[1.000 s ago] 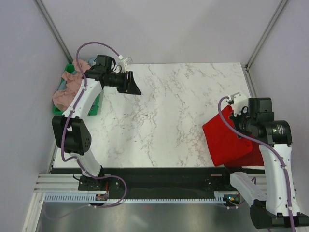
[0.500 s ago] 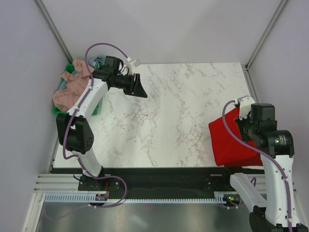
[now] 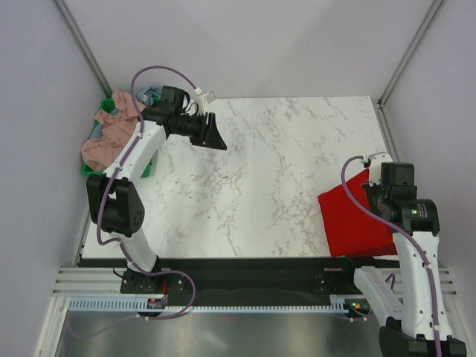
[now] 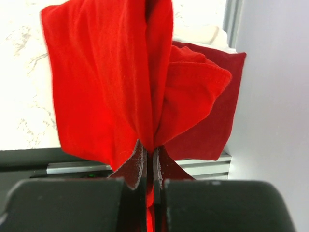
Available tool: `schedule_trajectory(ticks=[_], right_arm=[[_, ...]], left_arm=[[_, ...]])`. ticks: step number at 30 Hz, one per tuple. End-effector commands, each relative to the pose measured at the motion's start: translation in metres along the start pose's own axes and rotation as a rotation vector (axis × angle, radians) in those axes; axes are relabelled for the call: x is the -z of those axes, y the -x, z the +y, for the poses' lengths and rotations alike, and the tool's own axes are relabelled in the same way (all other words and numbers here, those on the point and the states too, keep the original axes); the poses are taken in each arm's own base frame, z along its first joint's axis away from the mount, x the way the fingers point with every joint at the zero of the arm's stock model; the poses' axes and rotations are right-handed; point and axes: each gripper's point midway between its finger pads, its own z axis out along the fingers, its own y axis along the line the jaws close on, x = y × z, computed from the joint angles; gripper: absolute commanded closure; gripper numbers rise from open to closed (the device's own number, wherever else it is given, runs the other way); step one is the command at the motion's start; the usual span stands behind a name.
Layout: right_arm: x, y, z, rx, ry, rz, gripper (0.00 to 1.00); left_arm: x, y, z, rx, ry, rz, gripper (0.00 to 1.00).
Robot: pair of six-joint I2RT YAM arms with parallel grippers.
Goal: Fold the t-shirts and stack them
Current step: Neatly place the folded tshirt to the corner
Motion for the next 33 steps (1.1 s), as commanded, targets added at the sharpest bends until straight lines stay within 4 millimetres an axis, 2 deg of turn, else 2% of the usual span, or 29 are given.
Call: schedule_trajectory(ticks=[1, 5, 6, 7, 9, 11, 12, 14, 15, 21, 25, 33], right_arm=[[-0.005, 0.011, -0.015, -0.058, -0.069, -0.050, 1.00], [-0.019, -0.002, -0.023, -0.076, -0.059, -0.004, 1.00], [-0.021, -0.010, -0.034, -0.116, -0.079, 0.019, 1.00], [-0.025, -0.009, -0.033, -0.095, -0.031, 0.010, 1.00], [-0.027, -0.020, -0.051, -0.159, -0.043, 0.032, 1.00], [-0.031, -0.022, -0.062, -0.138, -0.009, 0.029, 1.00], [-0.034, -0.031, -0.074, -0.171, -0.020, 0.060, 1.00], [-0.035, -0.029, -0.083, -0.146, 0.001, 0.039, 1.00], [-0.037, -0.035, -0.090, -0.171, 0.001, 0.054, 1.00], [-0.052, -0.044, -0.107, -0.203, 0.014, 0.101, 1.00], [-0.066, -0.045, -0.124, -0.191, -0.043, 0.092, 1.00], [-0.094, -0.066, -0.134, -0.162, -0.062, 0.163, 1.00]], left_arm=[[0.000, 0.015, -0.007, -0.025, -0.025, -0.035, 0.51], [-0.002, 0.015, -0.005, -0.019, -0.028, -0.031, 0.51], [-0.003, 0.014, -0.004, -0.019, -0.028, -0.028, 0.50], [-0.003, 0.014, -0.003, -0.017, -0.028, -0.028, 0.50], [-0.005, 0.014, -0.002, -0.016, -0.027, -0.026, 0.50], [-0.006, 0.013, 0.000, -0.010, -0.026, -0.022, 0.50], [-0.006, 0.014, 0.000, -0.011, -0.026, -0.023, 0.50], [-0.009, 0.013, 0.002, -0.007, -0.027, -0.018, 0.50], [-0.009, 0.013, 0.002, -0.007, -0.028, -0.016, 0.50], [-0.012, 0.016, 0.003, -0.017, -0.020, -0.017, 0.50], [-0.014, 0.014, 0.000, -0.030, -0.019, -0.012, 0.50], [-0.012, 0.012, 0.000, -0.038, -0.009, -0.010, 0.50]])
